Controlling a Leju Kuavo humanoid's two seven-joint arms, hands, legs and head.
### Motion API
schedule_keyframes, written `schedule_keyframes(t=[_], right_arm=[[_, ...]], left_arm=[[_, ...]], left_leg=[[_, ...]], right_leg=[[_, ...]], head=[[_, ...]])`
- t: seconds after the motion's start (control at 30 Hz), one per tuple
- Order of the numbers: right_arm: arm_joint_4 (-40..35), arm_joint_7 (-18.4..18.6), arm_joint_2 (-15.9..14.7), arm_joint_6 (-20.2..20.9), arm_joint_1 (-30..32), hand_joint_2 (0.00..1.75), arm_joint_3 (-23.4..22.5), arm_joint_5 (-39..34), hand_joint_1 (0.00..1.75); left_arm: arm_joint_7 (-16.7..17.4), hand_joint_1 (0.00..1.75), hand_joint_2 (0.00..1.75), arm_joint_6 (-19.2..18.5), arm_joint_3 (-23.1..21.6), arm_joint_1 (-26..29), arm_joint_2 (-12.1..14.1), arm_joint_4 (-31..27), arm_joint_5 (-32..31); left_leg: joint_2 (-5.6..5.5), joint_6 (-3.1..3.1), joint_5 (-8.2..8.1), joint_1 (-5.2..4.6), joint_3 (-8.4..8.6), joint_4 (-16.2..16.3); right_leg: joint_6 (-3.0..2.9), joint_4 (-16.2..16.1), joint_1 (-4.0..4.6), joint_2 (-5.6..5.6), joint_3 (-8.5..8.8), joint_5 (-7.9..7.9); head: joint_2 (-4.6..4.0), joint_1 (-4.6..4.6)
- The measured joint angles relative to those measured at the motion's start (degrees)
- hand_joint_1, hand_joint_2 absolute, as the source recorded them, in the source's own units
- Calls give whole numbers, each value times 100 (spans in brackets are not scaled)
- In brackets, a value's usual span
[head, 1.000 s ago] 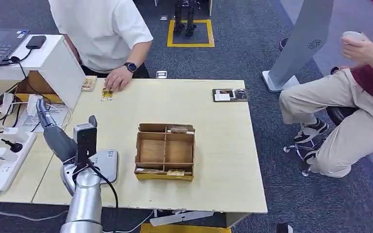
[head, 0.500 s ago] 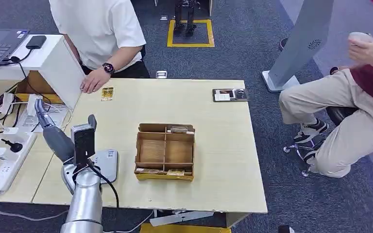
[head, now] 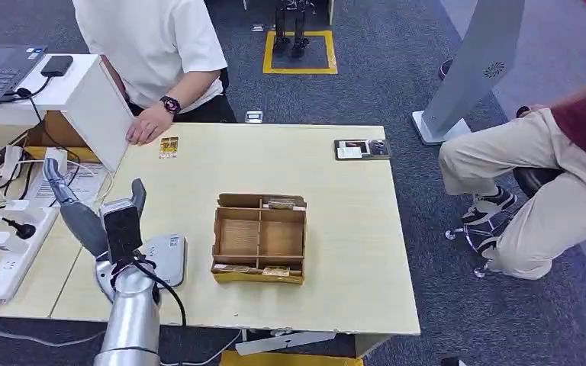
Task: Pass the card to the sensor for recognition and then transmit it.
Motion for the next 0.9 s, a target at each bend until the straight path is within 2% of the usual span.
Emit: schedule_keyframes(t=[0.13, 0.17, 0.3, 0.47, 0.5, 0.9], right_arm=[[-2, -66, -2, 2, 3, 175, -59, -35, 0], [-2, -87, -2, 2, 5, 175, -88, -35, 0], [-7, -192, -2, 2, 6, 175, -247, -33, 0], [-33, -251, -2, 2, 8, 175, -396, -31, 0], [-33, -262, -2, 2, 7, 175, -426, -31, 0], [-33, -420, -2, 2, 4, 175, -693, -31, 0]], left_arm=[[13, 0, 175, 0, -148, 239, 63, -533, 186], [-57, 0, 0, 2, -148, 301, 83, -667, 291], [-309, 0, 0, 2, -148, 615, 175, -1225, 714], [-350, 0, 0, 2, -148, 917, 234, -1633, 822], [-350, 0, 175, 2, -148, 943, 238, -1707, 857], [-356, 0, 175, 2, -382, 1736, 313, -2616, 544]], left_leg=[[0, 0, -1, 0, -1, -1], [-2, 0, -1, 0, -2, -2], [-1, 0, -1, 0, -2, -3], [-3, 0, -1, 0, -4, -3], [-3, 0, -1, 0, -4, -3], [-3, -1, -3, 0, -3, -3]], right_leg=[[0, 0, 0, 0, -1, -1], [1, 0, 0, -2, -1, -1], [0, 0, 0, -2, -1, -4], [0, 0, 0, -7, -1, -5], [0, 0, 0, -7, -1, -5], [-2, -1, 0, -7, -2, -7]], head=[[0, 0], [0, 0], [0, 0], [0, -2], [0, -2], [0, 0]])
